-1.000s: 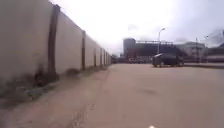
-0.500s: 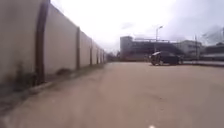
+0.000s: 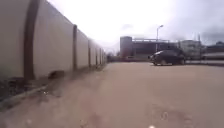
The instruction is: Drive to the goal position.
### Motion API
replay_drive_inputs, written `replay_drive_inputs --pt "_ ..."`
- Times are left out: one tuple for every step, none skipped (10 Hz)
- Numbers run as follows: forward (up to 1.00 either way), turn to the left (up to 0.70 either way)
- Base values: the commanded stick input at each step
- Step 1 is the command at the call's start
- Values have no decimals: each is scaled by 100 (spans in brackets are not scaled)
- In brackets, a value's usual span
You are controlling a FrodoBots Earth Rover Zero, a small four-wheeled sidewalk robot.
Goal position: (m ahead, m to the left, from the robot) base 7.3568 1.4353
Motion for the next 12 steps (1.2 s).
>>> replay_drive_inputs --pt "100 0" --pt "100 0" --pt "100 0" --pt "100 0" --pt "100 -6" --pt "100 -25" --pt "100 -27" --pt "100 0" --pt "100 0" --pt "100 0" --pt "100 0" --pt "100 0"
